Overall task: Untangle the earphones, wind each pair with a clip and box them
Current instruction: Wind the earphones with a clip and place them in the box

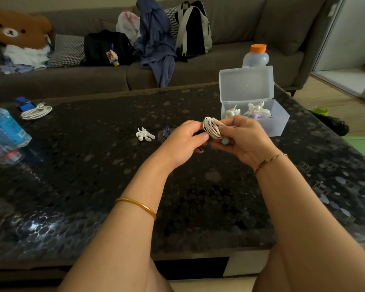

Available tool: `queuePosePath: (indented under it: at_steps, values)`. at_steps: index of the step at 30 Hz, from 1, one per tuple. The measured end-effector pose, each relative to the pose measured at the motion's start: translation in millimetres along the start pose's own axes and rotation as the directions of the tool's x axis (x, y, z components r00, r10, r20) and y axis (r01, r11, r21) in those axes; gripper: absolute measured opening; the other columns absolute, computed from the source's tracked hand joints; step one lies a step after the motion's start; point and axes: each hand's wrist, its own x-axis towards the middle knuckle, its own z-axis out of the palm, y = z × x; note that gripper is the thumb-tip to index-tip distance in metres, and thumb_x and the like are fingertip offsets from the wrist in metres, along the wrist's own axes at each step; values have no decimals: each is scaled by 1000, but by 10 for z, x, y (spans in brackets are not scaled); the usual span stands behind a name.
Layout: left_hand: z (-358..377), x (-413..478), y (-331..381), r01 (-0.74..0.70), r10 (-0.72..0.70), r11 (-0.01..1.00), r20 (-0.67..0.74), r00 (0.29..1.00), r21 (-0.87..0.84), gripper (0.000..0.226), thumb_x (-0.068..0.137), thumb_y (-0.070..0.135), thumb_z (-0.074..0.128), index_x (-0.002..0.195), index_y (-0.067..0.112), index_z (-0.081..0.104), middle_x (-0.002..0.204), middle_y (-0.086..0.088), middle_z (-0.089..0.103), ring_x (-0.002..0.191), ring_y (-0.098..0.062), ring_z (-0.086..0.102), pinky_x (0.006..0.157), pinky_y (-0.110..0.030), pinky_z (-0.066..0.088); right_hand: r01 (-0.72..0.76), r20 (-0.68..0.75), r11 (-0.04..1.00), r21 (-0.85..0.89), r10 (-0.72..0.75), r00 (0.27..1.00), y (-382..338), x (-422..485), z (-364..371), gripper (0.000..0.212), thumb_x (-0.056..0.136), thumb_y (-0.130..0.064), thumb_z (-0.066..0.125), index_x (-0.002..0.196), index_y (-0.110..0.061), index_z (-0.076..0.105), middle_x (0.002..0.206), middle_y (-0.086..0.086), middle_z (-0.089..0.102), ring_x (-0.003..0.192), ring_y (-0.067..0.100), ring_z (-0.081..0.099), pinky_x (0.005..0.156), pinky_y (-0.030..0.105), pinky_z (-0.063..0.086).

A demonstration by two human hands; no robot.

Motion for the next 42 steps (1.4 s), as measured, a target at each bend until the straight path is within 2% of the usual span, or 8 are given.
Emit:
queuePosePath:
  at_steps: [8,14,19,25,29,32,37,42]
  values:
    - [-30,-39,48,-51,52,994,-12,999,95,24,99,16,47,113,33,58,113,5,62,100,-12,59,80,-27,55,186,-151,963,-196,-217,964,63,-16,126,8,90,-7,61,84,-12,62,76,3,67,62,8,66,58,22,57]
    - [-48,-26,2,-23,28,990,-36,999,141,22,99,23,48,117,30,59,118,4,50,86,-7,55,67,-17,46,238,-99,960,-148,-254,962,49,-70,140,7,88,-6,63,83,-12,63,75,2,68,63,8,67,55,18,54]
    - [-19,-24,14,-3,-11,995,-128,992,-104,19,94,15,57,110,22,64,98,6,67,89,-9,64,70,-19,53,333,-153,898,-289,-386,910,85,-46,232,17,86,-4,64,78,-19,62,80,1,67,76,12,67,62,21,57]
    - [-54,-33,-17,97,-178,939,-225,958,-331,20,87,7,66,101,15,57,103,-7,68,92,-19,68,64,-24,51,357,-159,842,-405,-450,879,161,-28,306,7,87,-10,66,85,-17,65,85,0,66,80,15,66,68,26,58]
    - [-100,-53,54,144,-237,864,-138,962,-482,19,87,-4,53,103,4,59,102,-14,66,88,-22,66,66,-28,55,359,-188,807,-469,-489,852,172,-21,331,12,86,-8,66,82,-19,63,79,-6,61,72,7,60,62,14,53]
    - [-101,-61,98,199,-301,751,-59,952,-630,21,91,13,51,107,3,61,107,-15,64,90,-24,66,74,-33,57,374,-172,771,-515,-520,836,171,-30,354,14,87,-7,64,82,-20,62,75,-11,56,70,1,54,58,2,44]
    - [-110,-51,77,202,-309,801,-101,946,-563,11,94,14,55,100,6,58,101,-13,67,90,-22,68,72,-31,58,378,-119,826,-418,-463,879,151,-49,333,11,85,-13,67,79,-21,63,78,-7,64,73,5,63,62,8,50]
    - [-88,-41,53,161,-256,873,-151,955,-460,18,96,9,53,114,9,55,107,-11,67,94,-19,68,71,-30,57,182,-40,977,-112,-187,982,63,-63,241,5,86,-6,64,86,-11,66,78,4,66,60,6,66,53,14,51]
